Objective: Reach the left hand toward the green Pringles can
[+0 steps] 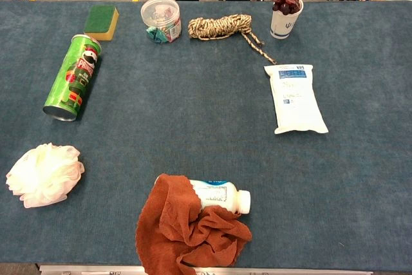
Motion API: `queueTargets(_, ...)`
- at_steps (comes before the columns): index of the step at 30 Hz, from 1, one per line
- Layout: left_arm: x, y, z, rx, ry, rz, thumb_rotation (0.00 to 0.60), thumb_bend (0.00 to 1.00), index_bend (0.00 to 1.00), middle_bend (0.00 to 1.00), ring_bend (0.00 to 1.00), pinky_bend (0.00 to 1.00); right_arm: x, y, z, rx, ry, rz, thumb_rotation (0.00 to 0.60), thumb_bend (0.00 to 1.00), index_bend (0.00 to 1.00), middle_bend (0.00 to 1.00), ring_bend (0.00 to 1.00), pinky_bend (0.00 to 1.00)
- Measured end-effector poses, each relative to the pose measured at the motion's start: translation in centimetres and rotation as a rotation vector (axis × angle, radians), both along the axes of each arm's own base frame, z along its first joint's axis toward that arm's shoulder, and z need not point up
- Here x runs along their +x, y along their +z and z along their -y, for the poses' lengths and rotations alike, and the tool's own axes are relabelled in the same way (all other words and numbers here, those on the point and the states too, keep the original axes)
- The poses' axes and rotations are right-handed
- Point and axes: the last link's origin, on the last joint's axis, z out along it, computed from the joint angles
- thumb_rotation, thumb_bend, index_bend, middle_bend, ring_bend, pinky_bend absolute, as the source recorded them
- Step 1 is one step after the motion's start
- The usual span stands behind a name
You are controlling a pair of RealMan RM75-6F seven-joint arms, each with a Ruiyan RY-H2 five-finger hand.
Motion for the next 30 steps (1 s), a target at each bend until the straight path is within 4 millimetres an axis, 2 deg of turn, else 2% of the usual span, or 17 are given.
queueTargets(3, -0.04, -0.23, -0.18, -0.004, 0.013, 0.0, 0.6, 1.0, 0.23, 0.12, 0.16, 0.39, 0.03, 0.07, -0.13, -0.004, -0.003, -0.003, 0.6, 0.05, 0.31, 0.21, 0.2, 0.39)
queueTargets(7, -0.07, -0.5, -0.3, -0.012, 0.038, 0.008, 0.6, 1.0, 0.13, 0.05, 0.1, 0.33, 0.12, 0.2, -0.26, -0.012, -0.002, -0.004, 0.6, 0.05, 0.31, 0.21, 0.2, 0.39)
queueTargets(10, 0.04, -0.58, -0.34, -0.019, 0.049, 0.016, 0.6, 1.0, 0.08, 0.01, 0.05, 0.24, 0.17, 0.24, -0.31, -0.014, -0.001, -0.004, 0.6, 0.05, 0.31, 0.21, 0.2, 0.39)
queueTargets(13, 0.22, -0.54, -0.35, -0.018, 0.049, 0.029, 0.6, 1.0, 0.06, 0.0, 0.01, 0.09, 0.15, 0.19, -0.31, -0.011, -0.003, -0.004, 0.6, 0.05, 0.31, 0.21, 0.2, 0.39)
queueTargets(15, 0.29, -0.47, -0.34, -0.015, 0.045, 0.032, 0.6, 1.0, 0.05, 0.0, 0.0, 0.04, 0.15, 0.16, -0.31, -0.01, -0.003, -0.004, 0.6, 0.05, 0.31, 0.21, 0.2, 0.39)
queueTargets(20, 0.21, -0.56, -0.25, -0.027, 0.05, 0.033, 0.6, 1.0, 0.03, 0.0, 0.0, 0.0, 0.16, 0.13, -0.31, -0.009, -0.002, -0.004, 0.6, 0.05, 0.31, 0.21, 0.2, 0.39)
queueTargets(30, 0.44, -0.98, -0.17, -0.053, 0.043, 0.064, 0.6, 1.0, 0.02, 0.0, 0.0, 0.0, 0.18, 0.25, -0.32, -0.014, -0.002, -0.002, 0.6, 0.05, 0.31, 0.21, 0.2, 0.39)
